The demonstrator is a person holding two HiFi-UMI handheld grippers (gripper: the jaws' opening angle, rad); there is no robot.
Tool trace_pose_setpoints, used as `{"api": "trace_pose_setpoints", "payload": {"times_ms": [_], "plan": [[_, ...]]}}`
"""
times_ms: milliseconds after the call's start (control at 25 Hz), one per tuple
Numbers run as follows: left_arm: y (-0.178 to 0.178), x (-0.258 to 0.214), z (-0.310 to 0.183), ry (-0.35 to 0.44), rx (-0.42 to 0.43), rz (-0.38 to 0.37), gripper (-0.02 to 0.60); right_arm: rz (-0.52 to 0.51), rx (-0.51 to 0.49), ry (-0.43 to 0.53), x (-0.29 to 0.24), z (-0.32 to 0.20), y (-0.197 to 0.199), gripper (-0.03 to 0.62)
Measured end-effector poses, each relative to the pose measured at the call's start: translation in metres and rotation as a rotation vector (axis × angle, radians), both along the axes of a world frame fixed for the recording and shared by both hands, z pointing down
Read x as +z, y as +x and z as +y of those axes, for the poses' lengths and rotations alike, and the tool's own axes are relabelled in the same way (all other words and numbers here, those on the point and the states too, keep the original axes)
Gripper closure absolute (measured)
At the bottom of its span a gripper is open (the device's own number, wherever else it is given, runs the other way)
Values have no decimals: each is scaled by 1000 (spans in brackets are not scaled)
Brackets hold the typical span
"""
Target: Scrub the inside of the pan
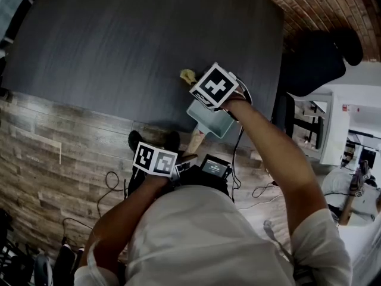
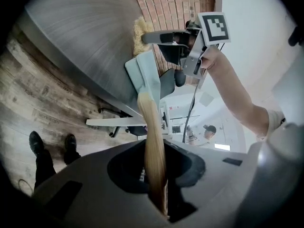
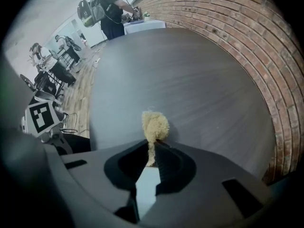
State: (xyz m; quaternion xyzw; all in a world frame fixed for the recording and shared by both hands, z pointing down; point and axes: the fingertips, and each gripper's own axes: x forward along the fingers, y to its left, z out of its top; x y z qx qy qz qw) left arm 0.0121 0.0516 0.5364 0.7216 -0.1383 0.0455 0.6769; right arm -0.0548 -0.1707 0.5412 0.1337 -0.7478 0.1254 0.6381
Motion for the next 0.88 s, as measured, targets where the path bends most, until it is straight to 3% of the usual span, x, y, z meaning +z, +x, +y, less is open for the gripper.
{"api": "trace_pose_setpoints", "payload": {"times_ms": [880], "plan": [[-3,1,-4,23,-89,-49,492,-54,221,85,-13,-87,54,549]]}}
